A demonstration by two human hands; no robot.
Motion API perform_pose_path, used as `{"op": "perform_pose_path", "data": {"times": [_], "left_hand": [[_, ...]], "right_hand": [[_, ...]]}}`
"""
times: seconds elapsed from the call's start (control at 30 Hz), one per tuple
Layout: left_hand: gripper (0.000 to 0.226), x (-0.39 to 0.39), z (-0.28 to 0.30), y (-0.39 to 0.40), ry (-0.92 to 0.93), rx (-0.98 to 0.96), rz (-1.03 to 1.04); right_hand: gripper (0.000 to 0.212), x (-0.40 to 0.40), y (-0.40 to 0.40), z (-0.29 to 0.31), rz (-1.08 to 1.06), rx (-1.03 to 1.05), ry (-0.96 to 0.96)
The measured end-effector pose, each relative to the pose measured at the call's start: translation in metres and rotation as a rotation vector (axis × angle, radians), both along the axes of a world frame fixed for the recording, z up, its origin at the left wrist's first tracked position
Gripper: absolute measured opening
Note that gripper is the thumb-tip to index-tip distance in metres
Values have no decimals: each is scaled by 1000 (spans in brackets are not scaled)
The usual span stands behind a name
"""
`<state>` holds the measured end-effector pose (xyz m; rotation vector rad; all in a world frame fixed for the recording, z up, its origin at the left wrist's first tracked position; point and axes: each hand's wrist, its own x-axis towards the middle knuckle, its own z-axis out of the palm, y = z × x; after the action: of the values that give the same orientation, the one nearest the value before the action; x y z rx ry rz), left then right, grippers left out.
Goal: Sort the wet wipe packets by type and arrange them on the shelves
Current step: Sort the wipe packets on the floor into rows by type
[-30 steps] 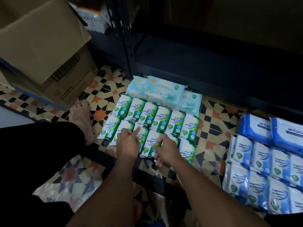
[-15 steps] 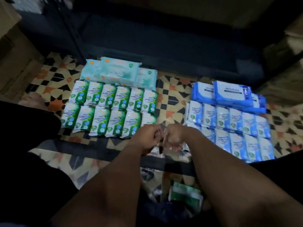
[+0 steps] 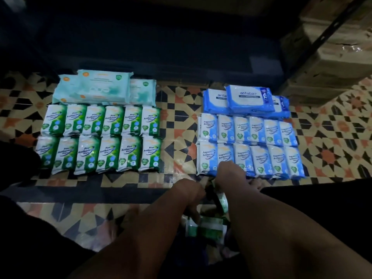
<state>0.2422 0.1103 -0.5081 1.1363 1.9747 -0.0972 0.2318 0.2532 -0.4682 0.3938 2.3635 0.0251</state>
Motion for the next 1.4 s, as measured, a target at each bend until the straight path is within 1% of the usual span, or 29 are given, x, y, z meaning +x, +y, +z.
{"op": "perform_pose_path", "data": {"times": [0.1, 0.17, 0.23, 0.33, 0.4, 0.53, 0.67, 0.73, 0.83, 0.9, 0.93, 1.0, 1.03, 1.1, 1.13, 1.17, 1.2, 1.27, 1.33, 1.37, 1.4], "left_hand": [[54, 7, 7, 14, -38, -45, -82], [59, 9, 7, 19, -29, -54, -143], [64, 10, 0, 18, -59, -28, -140], [69, 8, -2, 13, -111, -9, -42], [67, 5, 1, 7, -127, -2, 36], [39, -14, 2, -16, -151, -48, 147], [32, -31, 4, -34, -197, -98, 223], [35, -33, 4, -42, -215, -120, 250], [56, -34, 3, -54, -330, -208, 310], [64, -39, 12, -61, -401, -264, 295], [63, -42, 13, -65, -442, -289, 329], [60, -49, 13, -74, -546, -282, 479], [59, -49, 14, -80, -599, -263, 551], [53, -49, 18, -96, -668, -223, 741], [41, -47, 22, -103, -695, -186, 904], [20, -44, 24, -109, -719, -146, 1114], [3, -40, 28, -115, -771, -79, 1308], [18, -36, 28, -124, -998, 124, 1561], [36, -38, 35, -126, -1211, 339, 1689], [47, -43, 35, -127, -1249, 435, 1725], [53, -47, 41, -130, -1240, 520, 1726]], "right_hand": [[27, 5, 1, -8, -69, -8, 1], [28, 6, -1, -12, -104, -24, 5], [30, 6, -4, -12, -108, -26, 14], [33, 7, -5, -11, -118, -28, 19], [34, 7, -4, -10, -128, -33, 22], [36, 6, -4, -5, -118, -53, -2], [30, 3, -7, 2, -100, -91, -25], [27, 3, -8, 0, -106, -105, -31], [32, 0, -10, 3, -109, -129, -55], [34, -8, -12, 7, -113, -148, -153], [31, -14, -14, 10, -106, -167, -254], [21, -26, -19, 21, -176, -278, -506], [18, -30, -20, 26, -247, -348, -574], [13, -34, -24, 38, -398, -498, -540], [12, -33, -26, 41, -471, -570, -501], [13, -33, -28, 42, -554, -655, -469], [20, -33, -31, 40, -625, -731, -462], [44, -35, -36, 30, -737, -872, -420], [86, -39, -40, 17, -801, -940, -367], [96, -37, -44, 18, -825, -973, -389], [87, -37, -52, 23, -853, -1020, -392]]}}
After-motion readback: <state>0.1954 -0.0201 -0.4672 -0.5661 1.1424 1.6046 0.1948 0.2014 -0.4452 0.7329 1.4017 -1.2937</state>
